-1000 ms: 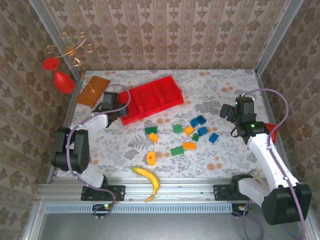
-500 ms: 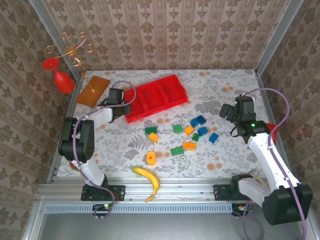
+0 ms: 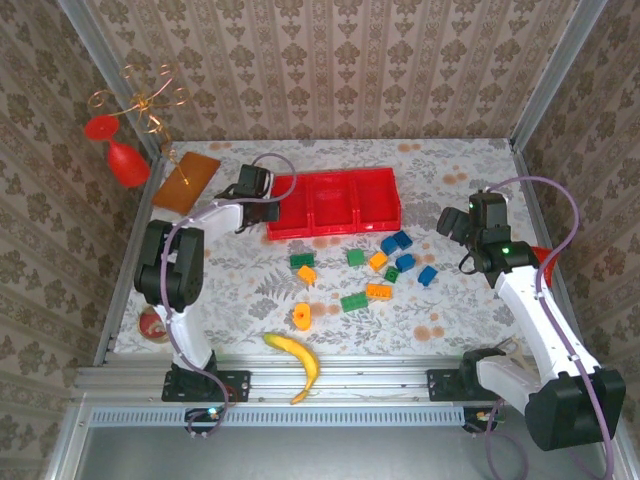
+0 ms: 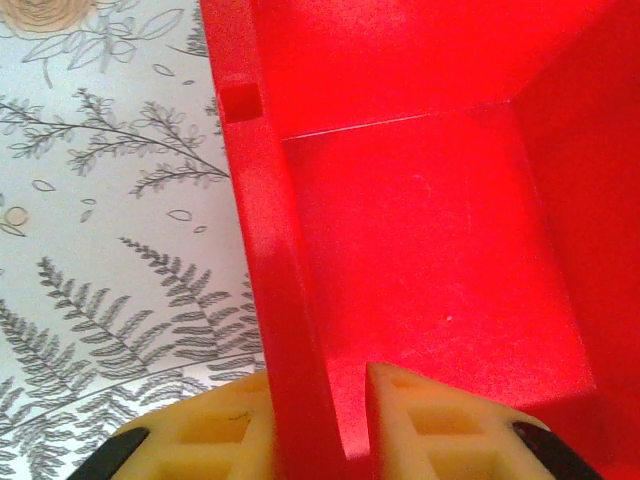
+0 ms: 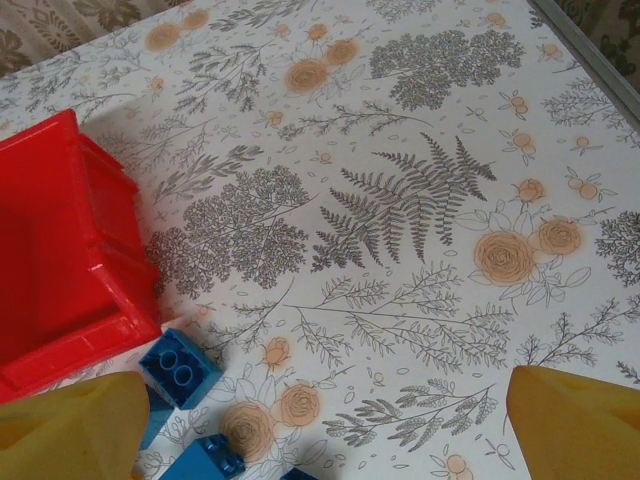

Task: Sort the legos into containers by color
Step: Move the container to the top-center of the table.

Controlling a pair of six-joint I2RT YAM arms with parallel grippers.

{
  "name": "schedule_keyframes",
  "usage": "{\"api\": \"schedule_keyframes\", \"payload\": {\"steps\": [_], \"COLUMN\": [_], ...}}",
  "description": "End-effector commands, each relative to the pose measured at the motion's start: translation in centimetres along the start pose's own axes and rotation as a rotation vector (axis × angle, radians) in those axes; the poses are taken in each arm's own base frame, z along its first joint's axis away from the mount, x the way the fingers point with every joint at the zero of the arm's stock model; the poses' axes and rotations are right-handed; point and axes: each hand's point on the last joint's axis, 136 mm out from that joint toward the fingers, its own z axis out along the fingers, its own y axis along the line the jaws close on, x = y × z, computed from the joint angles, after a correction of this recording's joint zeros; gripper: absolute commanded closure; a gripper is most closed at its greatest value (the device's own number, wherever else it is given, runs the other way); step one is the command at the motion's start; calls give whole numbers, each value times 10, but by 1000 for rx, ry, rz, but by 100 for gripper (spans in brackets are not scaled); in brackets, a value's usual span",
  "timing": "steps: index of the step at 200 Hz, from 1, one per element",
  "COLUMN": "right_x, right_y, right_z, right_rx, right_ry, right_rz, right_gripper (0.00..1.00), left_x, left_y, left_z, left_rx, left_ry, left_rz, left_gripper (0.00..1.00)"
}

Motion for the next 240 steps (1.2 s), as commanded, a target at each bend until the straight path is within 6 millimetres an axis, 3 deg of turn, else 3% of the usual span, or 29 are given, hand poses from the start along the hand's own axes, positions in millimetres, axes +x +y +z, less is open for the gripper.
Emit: {"api": "schedule_keyframes", "payload": {"steps": [1,46,121,154,192,240], "right_x": [9,16,24,26,29,30], "right_y": [2,3,5,6,7,9], "right_z": [-2,0,2,4,5,4], "right_rx": [-14,-20,-34,-39,-42,-42], "right_ry": [23,49,71,81,92,101], "right_rz": [17,19,29,30,33,45], "right_gripper": [6,6,6,6,6,6], "left_x": [0,5,-3,-6,-21,-37], "left_y": [-5,-10,-14,-15,-16,-18], "left_z": [-1,3,10,11,-8,-53], "left_rx": [6,-15,-19,-11,-2,17], "left_ry": [11,10,-2,-6,-45,-104], "left_rz": [-13,-78,-117,-119,-123,-142], "left_gripper": [74,74,75,62,47,34]}}
